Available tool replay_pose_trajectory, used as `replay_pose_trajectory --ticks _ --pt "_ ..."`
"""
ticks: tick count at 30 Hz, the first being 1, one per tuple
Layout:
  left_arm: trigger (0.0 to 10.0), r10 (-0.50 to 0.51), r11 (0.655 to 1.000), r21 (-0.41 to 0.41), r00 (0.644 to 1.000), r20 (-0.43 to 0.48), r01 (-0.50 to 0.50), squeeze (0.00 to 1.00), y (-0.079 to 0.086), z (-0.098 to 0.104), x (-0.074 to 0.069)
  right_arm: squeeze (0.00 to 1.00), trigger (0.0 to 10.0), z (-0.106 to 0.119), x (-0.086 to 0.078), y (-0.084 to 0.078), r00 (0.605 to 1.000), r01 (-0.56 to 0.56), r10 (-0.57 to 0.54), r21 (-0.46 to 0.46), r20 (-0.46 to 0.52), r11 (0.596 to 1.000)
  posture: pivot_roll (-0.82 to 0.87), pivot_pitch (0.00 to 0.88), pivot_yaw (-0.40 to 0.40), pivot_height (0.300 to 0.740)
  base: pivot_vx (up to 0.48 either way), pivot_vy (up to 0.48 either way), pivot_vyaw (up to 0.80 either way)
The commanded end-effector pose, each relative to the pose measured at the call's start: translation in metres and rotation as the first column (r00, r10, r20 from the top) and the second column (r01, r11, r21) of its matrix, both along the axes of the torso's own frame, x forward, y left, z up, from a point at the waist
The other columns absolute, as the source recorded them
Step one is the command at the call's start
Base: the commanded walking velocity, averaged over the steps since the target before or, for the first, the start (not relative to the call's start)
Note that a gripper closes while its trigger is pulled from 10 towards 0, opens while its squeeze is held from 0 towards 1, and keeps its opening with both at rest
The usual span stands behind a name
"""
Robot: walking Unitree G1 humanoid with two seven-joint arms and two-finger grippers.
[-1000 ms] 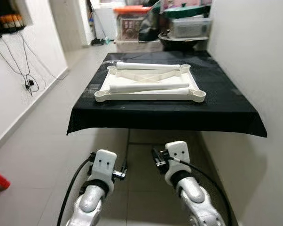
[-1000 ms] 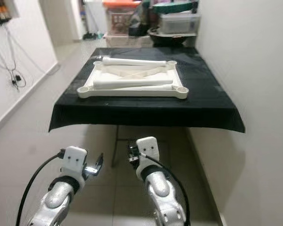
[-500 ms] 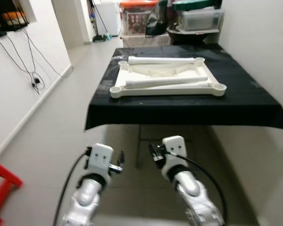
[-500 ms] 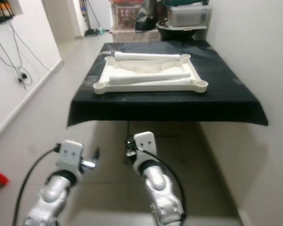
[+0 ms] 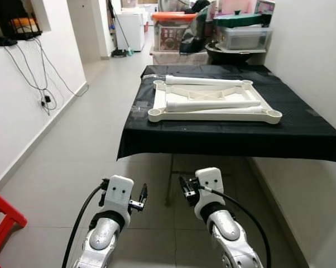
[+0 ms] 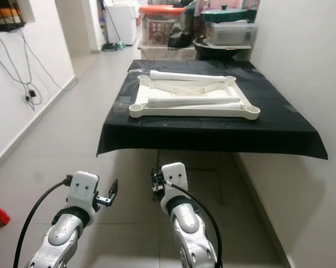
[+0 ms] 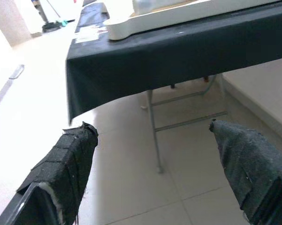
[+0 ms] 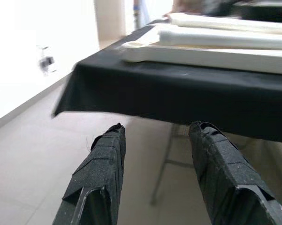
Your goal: Building children table
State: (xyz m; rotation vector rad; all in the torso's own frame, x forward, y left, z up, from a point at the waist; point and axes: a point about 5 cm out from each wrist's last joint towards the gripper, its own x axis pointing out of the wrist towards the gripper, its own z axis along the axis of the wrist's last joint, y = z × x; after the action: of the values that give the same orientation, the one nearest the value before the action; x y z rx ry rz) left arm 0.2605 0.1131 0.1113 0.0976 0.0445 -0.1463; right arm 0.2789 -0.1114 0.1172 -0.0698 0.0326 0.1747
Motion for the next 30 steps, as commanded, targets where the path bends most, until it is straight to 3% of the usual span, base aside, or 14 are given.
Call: replay_pose_trajectory --ticks 1,30 --pt "10.0 0.009 1.0 -0.007 1.0 0.013 -0.009 0.0 0.001 0.005 0.001 0.0 10.0 0.006 0.0 -0.005 0.998 0.036 -0.036 0.002 0.042 0.999 0.07 0.0 0.006 0.74 0.262 0.0 0.0" --pt "10.0 0.059 0.998 -0.021 0.996 0.061 -0.058 0.0 0.013 0.018 0.013 0.0 10.0 0.026 0.012 -0.001 0.989 0.019 -0.024 0.032 0.148 0.999 0.08 0.0 -0.005 0.74 0.301 0.0 -0.02"
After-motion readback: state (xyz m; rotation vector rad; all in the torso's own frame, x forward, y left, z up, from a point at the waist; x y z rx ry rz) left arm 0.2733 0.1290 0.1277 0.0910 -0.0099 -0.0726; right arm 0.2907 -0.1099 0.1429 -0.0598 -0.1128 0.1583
